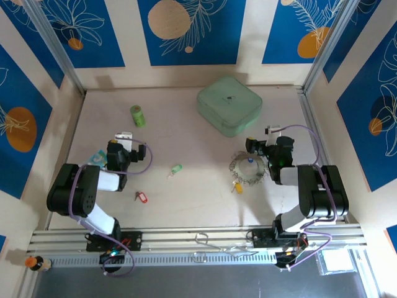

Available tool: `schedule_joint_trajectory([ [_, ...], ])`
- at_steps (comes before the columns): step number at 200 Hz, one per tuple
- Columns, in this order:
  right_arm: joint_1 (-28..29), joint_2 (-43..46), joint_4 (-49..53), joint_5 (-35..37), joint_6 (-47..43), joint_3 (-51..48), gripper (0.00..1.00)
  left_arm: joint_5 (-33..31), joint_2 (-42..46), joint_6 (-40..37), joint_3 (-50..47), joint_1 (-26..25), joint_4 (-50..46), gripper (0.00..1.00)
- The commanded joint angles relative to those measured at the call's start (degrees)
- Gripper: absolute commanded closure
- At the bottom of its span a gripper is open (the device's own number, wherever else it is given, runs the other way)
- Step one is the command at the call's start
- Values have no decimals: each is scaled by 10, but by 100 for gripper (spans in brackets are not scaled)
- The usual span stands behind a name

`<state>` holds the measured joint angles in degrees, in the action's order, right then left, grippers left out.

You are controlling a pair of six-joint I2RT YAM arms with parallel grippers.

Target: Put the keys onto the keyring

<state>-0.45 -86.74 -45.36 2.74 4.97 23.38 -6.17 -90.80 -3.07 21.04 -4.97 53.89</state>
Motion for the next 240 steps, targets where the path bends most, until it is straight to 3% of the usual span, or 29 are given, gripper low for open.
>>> schedule_joint_trajectory([
  [1,2,-5,2,-3,3,11,1,11,12,2,3,5,1,0],
  [183,-3,10,0,-22,3,6,1,18,21,-2,-11,5,23,0],
  [198,5,73,73,-39,-15,15,1,16,59,1,-20,5,8,0],
  [213,20,134,175,-21,-12,42,1,4,115,4,-6,5,-66,0],
  [240,39,196,325,6,54,90,1,-10,199,32,25,4,-169,0],
])
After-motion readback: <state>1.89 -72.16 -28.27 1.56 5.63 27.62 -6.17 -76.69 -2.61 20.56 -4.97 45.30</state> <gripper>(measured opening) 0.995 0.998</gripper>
